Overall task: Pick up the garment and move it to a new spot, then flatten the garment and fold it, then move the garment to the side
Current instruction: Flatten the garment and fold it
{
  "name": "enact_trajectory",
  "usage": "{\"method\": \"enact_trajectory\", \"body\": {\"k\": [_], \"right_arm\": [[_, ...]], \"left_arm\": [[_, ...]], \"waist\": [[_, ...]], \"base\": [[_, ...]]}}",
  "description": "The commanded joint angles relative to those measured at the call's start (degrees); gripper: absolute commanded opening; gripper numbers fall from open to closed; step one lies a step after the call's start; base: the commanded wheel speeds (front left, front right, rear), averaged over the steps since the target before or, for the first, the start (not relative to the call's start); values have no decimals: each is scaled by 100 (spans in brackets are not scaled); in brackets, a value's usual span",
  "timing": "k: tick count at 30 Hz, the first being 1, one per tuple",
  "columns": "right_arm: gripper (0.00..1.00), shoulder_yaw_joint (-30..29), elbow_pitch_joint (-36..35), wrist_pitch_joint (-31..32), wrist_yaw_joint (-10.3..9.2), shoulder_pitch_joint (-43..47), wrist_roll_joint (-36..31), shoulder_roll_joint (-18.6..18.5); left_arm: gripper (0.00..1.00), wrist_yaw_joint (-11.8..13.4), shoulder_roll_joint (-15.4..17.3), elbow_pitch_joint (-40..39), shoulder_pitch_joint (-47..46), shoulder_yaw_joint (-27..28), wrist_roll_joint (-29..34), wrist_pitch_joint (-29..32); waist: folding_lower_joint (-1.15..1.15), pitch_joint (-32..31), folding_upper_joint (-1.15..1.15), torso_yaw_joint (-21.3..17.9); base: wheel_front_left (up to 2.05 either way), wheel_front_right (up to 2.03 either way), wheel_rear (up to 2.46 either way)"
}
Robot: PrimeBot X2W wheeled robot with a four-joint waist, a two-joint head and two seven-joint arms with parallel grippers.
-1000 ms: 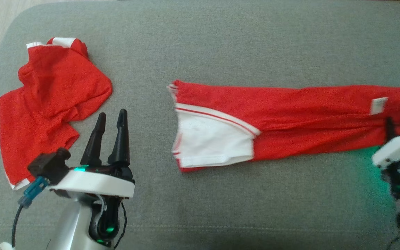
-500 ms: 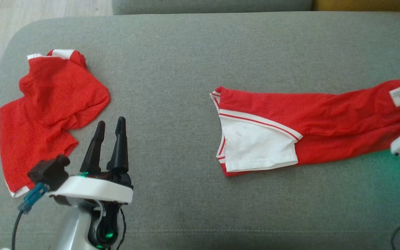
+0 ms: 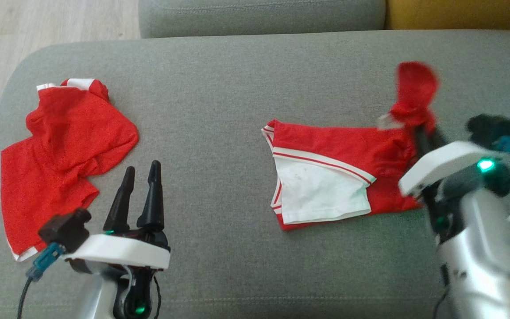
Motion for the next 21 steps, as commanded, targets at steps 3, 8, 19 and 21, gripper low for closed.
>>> {"method": "enact_trajectory", "body": {"k": [3,8,19,21], "right_arm": [[0,736,-690,188,37,207,582,87],[0,1522,-836,101,37,470,1196,90],[100,2816,316,-618,37,246,2200,91],[100,3023,381,-776,37,183,2451,91]], "left_arm": [[100,-36,21,-179,-168,128,-55,-29],[100,-36,21,-184,-193,30,-80,-29],[100,-34,21,-112,-249,-113,-201,-29],[100,-34,21,-101,-234,-104,-209,-29]], "waist": [[0,16,0,36],[0,106,0,137],[0,225,0,466],[0,229,0,493]], "base": [[0,0,0],[0,0,0],[0,0,0],[0,0,0]]}}
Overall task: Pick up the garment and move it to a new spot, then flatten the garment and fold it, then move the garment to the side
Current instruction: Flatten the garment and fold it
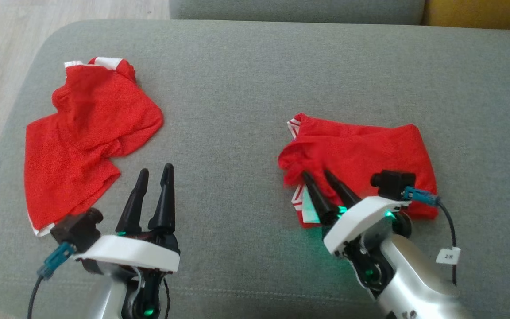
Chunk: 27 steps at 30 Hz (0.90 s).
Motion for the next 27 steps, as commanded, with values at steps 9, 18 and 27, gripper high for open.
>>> {"method": "enact_trajectory", "body": {"k": [9,18,27], "right_arm": [[100,238,-107,-571,37,-657,459,55],[100,-1244,-37,-681,37,-790,-1138,-193],[100,-2359,-1189,-836,37,106,-2069,-729]], "left_arm": [[100,-23,20,-138,-129,268,1,-29],[100,2,20,-325,-128,271,-42,-29],[100,17,20,-573,-199,309,-124,-29]], "waist": [[0,-105,0,-129],[0,-191,0,-352],[0,-127,0,-539]], "base": [[0,0,0],[0,0,0],[0,0,0]]}}
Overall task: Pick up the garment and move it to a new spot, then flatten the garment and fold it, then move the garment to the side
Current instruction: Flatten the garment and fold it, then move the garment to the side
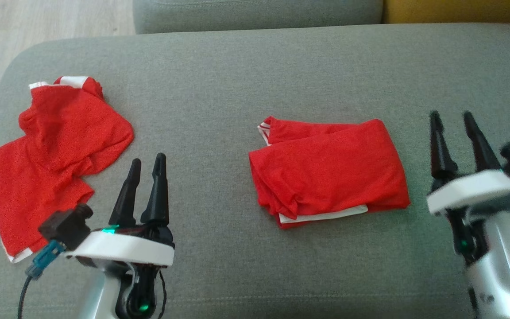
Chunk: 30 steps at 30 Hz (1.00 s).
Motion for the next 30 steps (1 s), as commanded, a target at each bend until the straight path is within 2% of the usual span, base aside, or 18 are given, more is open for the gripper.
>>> {"method": "enact_trajectory", "body": {"k": [1,7,12,19,30], "right_arm": [[100,49,-306,-89,37,34,-57,-87],[100,-127,-883,-347,37,654,-123,-135],[100,-167,-1110,-466,37,971,-243,-12],[100,-124,-1162,-558,37,1091,-521,167],[100,-94,-1098,-603,37,1051,-538,257]], "left_arm": [[100,8,20,-217,-217,185,-56,-29],[100,-1,20,-267,-173,171,5,-29],[100,-8,20,-249,-48,206,20,-29],[100,-15,20,-298,28,287,146,-29],[100,-19,20,-286,9,304,154,-29]], "waist": [[0,5,0,-18],[0,34,0,-104],[0,80,0,-143],[0,124,0,-124],[0,169,0,-106]], "base": [[0,0,0],[0,0,0],[0,0,0],[0,0,0],[0,0,0]]}}
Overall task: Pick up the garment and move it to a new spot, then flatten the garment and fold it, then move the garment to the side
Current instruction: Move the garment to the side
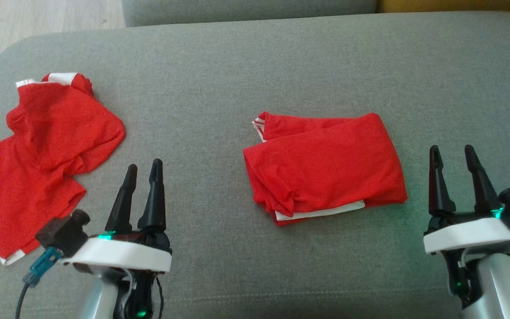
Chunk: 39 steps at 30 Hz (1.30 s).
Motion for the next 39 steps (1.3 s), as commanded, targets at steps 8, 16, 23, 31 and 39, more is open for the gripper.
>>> {"method": "enact_trajectory", "body": {"k": [8,16,23,31,39], "right_arm": [[100,238,185,180,37,-438,218,-15],[100,103,709,596,37,-879,402,8],[100,66,1252,957,37,-1165,569,68],[100,413,1669,1190,37,-1365,976,56],[0,942,1929,1448,37,-1435,1323,-86]], "left_arm": [[100,-22,20,-152,-257,111,29,-29],[100,-19,20,-156,-390,73,-42,-29],[100,-26,20,-120,-548,174,-23,-29],[100,-33,20,-117,-588,176,-5,-29],[100,-36,20,-128,-641,188,-14,-29]], "waist": [[0,167,0,50],[0,459,0,207],[0,600,0,310],[0,677,0,359],[0,662,0,364]], "base": [[0,0,0],[0,0,0],[0,0,0],[0,0,0],[0,0,0]]}}
